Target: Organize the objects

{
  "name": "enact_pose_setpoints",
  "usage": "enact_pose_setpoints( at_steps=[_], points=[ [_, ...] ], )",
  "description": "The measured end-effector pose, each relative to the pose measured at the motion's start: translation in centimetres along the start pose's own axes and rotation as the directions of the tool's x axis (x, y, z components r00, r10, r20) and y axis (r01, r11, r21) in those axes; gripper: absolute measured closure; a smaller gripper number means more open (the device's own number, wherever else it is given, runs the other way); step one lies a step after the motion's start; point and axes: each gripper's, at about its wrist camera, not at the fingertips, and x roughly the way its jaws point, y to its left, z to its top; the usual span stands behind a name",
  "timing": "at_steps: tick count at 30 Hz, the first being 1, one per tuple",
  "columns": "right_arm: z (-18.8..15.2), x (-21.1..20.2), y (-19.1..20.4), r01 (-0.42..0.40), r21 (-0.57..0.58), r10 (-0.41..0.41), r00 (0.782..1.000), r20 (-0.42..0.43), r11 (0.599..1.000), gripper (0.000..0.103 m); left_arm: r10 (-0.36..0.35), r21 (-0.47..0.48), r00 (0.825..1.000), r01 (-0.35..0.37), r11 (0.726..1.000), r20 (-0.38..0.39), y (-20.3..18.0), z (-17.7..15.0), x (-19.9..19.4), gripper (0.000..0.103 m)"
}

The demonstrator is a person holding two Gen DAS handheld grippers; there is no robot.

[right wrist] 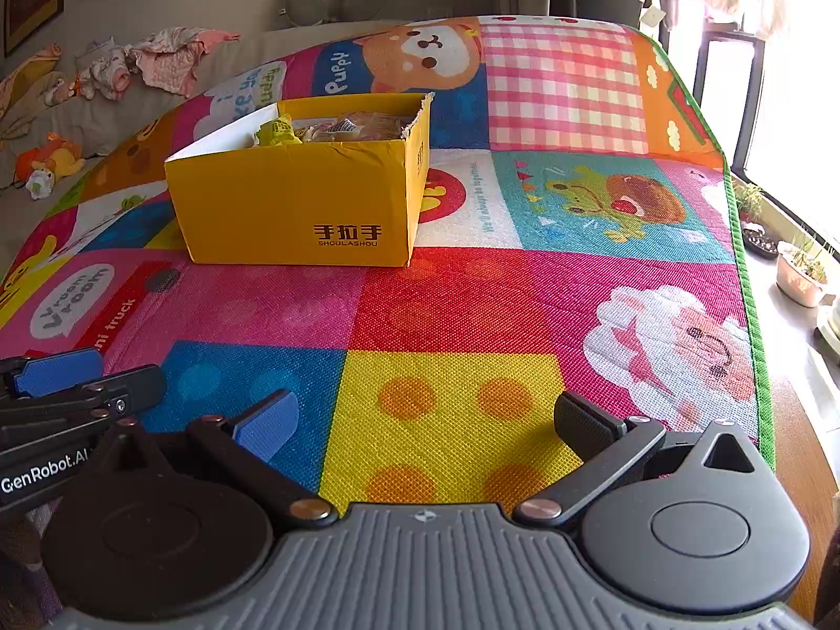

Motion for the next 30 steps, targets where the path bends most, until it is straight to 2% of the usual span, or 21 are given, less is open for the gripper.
enact_pose_setpoints(
  at_steps=[30],
  points=[
    [-0.08, -0.10, 0.17, 0.000, 0.000, 0.000, 1.000, 0.000, 1.000, 0.000, 0.000, -0.001, 1.000, 0.000, 1.000, 0.000, 0.01, 0.00, 0.01, 0.051]
  ],
)
